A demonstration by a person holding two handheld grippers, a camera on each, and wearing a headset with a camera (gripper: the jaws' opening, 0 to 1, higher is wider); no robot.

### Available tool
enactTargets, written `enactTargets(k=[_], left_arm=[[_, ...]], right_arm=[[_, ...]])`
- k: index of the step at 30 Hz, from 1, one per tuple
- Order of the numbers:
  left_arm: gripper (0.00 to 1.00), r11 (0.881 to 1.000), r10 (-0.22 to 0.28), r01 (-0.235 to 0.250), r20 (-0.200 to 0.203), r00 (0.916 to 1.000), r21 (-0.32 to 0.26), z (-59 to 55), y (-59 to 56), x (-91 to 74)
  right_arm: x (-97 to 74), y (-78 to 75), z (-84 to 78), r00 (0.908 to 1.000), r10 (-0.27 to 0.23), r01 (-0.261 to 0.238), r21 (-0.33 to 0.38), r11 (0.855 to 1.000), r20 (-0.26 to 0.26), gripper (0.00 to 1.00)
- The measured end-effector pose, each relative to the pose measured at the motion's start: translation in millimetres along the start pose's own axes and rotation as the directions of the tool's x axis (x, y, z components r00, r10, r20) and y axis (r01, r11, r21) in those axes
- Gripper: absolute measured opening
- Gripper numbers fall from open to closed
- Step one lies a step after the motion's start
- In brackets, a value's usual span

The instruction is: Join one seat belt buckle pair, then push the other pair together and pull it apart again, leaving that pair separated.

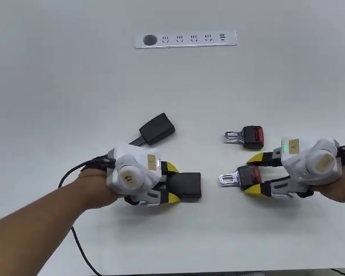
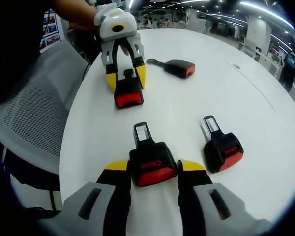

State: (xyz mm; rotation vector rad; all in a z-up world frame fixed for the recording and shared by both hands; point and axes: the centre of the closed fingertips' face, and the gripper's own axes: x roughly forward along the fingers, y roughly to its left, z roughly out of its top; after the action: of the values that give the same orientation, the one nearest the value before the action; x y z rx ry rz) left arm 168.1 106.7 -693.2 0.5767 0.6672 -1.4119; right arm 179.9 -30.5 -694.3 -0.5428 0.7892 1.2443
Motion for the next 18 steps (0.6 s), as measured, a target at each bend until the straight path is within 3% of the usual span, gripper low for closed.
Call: enactTargets(k=[2,9,18], left_arm=[[0.34,1.0,0.007,-0.007,-0.001,1.0,-0.009,-0.1,0.3,-0.5],[0.34,0.999,0.026,-0.026,0.001,0.9997,-0.035,1.4,0.2,-2.0],[0.34,0.998,0.037,-0.037,-0.003,0.9993,-0.057,2.1,0.5,-2.6]], right_arm=[[-4.1,0.7,-3.6,0.9999,-0.015,0.015,0.049,0.999,0.003,0.36],[-8.4,4.4,-9.9,0.9993,-0.031,0.029,0.061,0.998,0.02,0.36],[-2.6,7.0,1.3,0.9986,-0.032,0.03,0.058,0.998,0.042,0.36]])
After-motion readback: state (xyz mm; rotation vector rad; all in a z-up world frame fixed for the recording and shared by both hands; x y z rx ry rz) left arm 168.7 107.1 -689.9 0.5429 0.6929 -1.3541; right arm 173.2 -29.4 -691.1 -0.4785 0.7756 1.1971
